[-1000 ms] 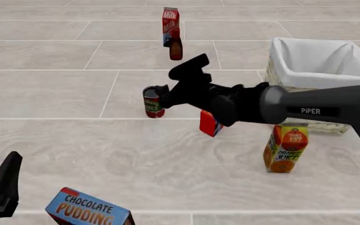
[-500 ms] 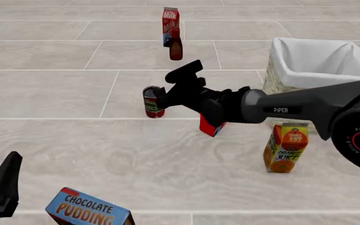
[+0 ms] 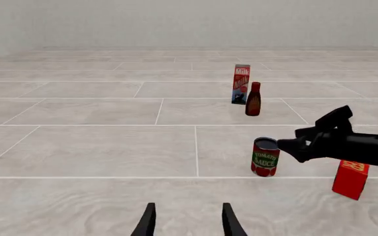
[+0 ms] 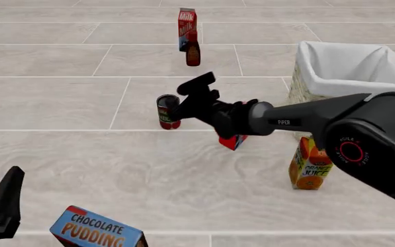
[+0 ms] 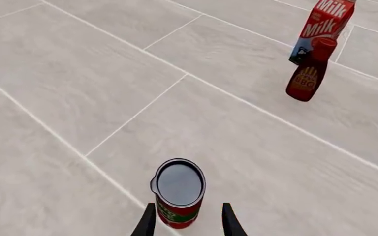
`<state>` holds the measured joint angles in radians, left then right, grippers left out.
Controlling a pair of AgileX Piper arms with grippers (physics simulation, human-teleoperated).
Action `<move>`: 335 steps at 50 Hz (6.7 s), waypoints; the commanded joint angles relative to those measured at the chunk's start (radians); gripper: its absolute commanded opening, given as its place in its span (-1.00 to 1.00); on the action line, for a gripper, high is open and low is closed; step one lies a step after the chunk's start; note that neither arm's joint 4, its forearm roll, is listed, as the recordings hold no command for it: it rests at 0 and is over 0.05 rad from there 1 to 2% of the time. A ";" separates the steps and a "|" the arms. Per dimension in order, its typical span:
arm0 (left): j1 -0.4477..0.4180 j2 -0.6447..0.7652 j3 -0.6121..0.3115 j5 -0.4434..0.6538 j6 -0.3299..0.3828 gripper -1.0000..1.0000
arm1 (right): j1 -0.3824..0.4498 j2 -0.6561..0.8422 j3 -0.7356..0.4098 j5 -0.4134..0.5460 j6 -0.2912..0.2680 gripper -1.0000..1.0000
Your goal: Pick the tomato sauce and place it in the basket.
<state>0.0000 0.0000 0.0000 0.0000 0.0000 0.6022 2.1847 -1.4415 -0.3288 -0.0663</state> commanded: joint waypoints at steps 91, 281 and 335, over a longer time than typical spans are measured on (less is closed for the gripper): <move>0.000 0.000 0.000 0.000 0.000 1.00 | 0.009 0.263 -0.282 0.072 0.002 -1.00; 0.000 0.000 0.000 0.000 0.000 1.00 | -0.398 -0.613 -0.101 0.583 -0.050 -1.00; 0.000 0.000 0.000 0.000 0.000 1.00 | -0.611 -0.731 0.094 0.489 -0.057 -1.00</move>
<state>0.0000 0.0000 0.0000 0.0000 0.0000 0.0259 1.4654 -1.3576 0.1699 -0.1421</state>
